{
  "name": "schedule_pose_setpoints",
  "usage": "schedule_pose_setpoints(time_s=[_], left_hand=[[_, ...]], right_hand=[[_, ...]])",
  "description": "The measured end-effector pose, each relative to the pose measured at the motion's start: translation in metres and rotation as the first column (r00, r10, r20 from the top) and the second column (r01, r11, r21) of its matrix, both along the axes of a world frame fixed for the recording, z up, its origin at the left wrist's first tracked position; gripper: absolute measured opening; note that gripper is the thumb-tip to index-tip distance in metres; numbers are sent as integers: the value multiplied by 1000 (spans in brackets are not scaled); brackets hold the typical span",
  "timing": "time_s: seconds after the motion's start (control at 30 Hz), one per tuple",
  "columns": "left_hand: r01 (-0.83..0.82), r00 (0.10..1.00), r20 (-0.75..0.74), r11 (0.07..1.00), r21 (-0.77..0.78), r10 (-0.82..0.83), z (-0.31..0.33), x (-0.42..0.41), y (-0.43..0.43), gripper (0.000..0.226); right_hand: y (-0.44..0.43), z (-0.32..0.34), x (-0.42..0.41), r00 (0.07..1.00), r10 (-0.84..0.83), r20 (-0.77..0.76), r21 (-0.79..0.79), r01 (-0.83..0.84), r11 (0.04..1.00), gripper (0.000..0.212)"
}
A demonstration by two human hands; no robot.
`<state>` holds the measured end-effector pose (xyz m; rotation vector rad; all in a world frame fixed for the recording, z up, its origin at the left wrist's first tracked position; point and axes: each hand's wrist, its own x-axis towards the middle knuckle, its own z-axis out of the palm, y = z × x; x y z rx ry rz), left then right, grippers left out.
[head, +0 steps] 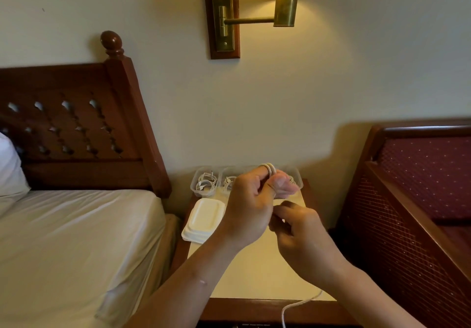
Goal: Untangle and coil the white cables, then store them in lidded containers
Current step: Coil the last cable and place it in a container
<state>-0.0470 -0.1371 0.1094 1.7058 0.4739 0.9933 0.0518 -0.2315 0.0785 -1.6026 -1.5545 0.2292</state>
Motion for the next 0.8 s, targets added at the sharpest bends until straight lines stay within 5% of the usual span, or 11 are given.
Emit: schedule_pose_setpoints(time_s=[0.13, 0.2, 0.27, 0.37, 0.5, 0.67, 0.8], left_hand=[[48, 930, -342, 882, 469, 132, -10, -7, 18, 19], [171, 893, -443, 857, 487, 73, -7, -12, 22, 22], [262, 875, -474, 919, 294, -97, -3, -18, 23, 34], [396, 851, -341, 914, -84, -400, 1, -27, 20, 42], [524, 802, -193, 821, -228, -566, -1, -34, 17, 44], [609, 771, 65, 704, -365, -633, -1, -36, 7, 37], [673, 739, 348, 617, -407, -577, -9, -30, -6, 33]], right_hand=[[-8, 10, 12, 965, -63, 255, 19, 60, 998, 13], [-11, 21, 19, 957, -74, 280, 81, 54, 995, 8], [-15, 34, 29, 970, -26, 240, 151, -10, 988, 6], [-14, 49, 42, 965, 30, 261, 264, -102, 959, 17], [-5, 48, 50, 957, 64, 282, 373, -171, 912, 17], [4, 38, 53, 958, 282, -61, 391, -237, 889, 10], [11, 19, 40, 917, 273, -290, 363, -159, 918, 17]])
